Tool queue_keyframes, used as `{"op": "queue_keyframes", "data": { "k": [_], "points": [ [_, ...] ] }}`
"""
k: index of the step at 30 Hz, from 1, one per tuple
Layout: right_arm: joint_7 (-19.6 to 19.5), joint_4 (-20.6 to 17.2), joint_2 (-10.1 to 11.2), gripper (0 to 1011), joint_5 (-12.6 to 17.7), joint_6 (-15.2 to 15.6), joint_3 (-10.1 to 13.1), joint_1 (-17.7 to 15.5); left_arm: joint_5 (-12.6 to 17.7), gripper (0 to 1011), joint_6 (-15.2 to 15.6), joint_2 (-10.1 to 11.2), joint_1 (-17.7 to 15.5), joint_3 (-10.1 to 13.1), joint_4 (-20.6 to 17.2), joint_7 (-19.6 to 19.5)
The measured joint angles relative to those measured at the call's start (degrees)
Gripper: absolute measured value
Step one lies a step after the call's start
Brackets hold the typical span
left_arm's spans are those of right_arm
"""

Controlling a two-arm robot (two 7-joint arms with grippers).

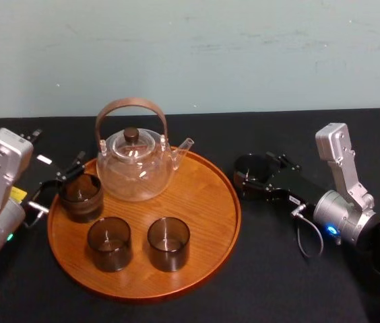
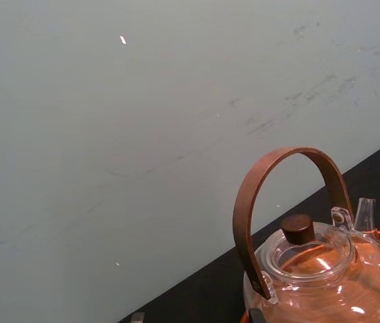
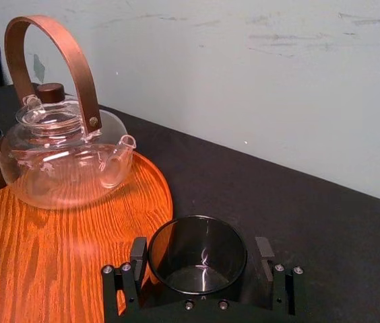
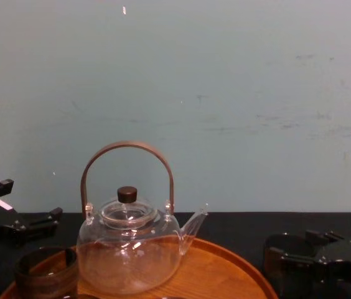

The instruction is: Pick up the glass from the table and place it on the tray.

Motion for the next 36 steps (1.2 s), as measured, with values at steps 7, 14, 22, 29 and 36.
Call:
{"op": "queue_keyframes", "data": {
  "k": [7, 14, 22, 29, 36],
  "points": [
    [0.0, -0.2, 0.1, 1002, 0.0, 0.0, 0.1, -0.1, 0.0, 1001, 0.0, 0.0, 0.0, 0.0, 0.0, 0.0],
    [0.0, -0.3, 0.1, 1003, 0.0, 0.0, 0.1, -0.2, 0.0, 1001, 0.0, 0.0, 0.0, 0.0, 0.0, 0.0],
    [0.0, -0.4, 0.1, 942, 0.1, 0.1, 0.2, -0.3, 0.0, 1001, 0.0, 0.0, 0.0, 0.0, 0.0, 0.0],
    [-0.1, -0.5, 0.2, 885, 0.1, 0.1, 0.2, -0.3, 0.0, 1001, 0.0, 0.0, 0.0, 0.0, 0.0, 0.0],
    [-0.1, -0.5, 0.2, 885, 0.1, 0.1, 0.2, -0.3, 0.0, 1001, 0.0, 0.0, 0.0, 0.0, 0.0, 0.0]
  ]
}}
